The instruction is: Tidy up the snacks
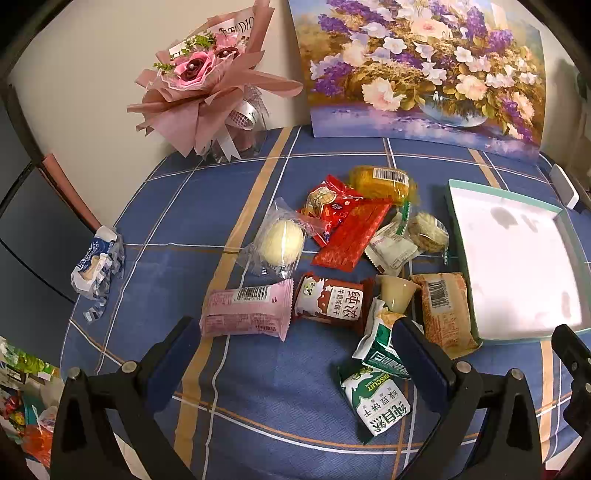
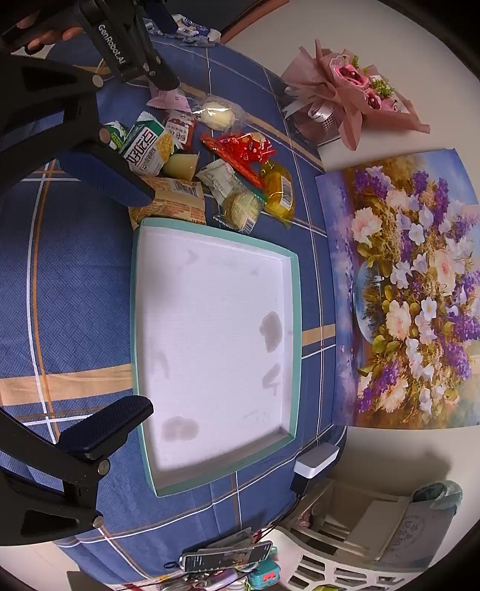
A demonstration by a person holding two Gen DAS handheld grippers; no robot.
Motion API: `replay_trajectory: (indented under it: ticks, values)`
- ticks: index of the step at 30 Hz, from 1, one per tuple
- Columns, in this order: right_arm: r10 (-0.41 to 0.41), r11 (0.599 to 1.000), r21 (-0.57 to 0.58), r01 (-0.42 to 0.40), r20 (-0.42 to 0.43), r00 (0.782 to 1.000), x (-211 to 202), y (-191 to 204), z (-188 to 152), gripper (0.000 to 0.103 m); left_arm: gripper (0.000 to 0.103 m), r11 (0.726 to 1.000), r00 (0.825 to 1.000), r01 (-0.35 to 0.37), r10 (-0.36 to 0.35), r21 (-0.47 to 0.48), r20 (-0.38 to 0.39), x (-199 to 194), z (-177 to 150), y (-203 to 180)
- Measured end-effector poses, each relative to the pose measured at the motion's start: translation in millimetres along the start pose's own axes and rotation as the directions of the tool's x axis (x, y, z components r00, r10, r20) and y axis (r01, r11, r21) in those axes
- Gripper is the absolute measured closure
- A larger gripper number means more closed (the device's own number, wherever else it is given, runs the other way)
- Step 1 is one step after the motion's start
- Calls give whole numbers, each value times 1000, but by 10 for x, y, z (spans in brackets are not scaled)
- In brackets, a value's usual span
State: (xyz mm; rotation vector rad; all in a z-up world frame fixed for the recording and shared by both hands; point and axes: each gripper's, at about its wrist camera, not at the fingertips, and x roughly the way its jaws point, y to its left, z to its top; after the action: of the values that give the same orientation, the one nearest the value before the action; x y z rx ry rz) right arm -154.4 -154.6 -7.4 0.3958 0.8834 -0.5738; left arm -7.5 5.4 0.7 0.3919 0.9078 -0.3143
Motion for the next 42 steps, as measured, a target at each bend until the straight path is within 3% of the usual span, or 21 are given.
replay_trajectory:
  ticks: [35, 42]
  values:
    - [-9, 1000, -25, 9, -30, 1000, 59, 66, -28, 0, 0, 1000, 1000, 0, 0, -13, -29, 41, -34, 68]
    - [23, 997, -72, -28, -61, 998, 63, 231, 10, 0, 0, 997, 996, 50, -54, -60, -73, 79, -4, 242]
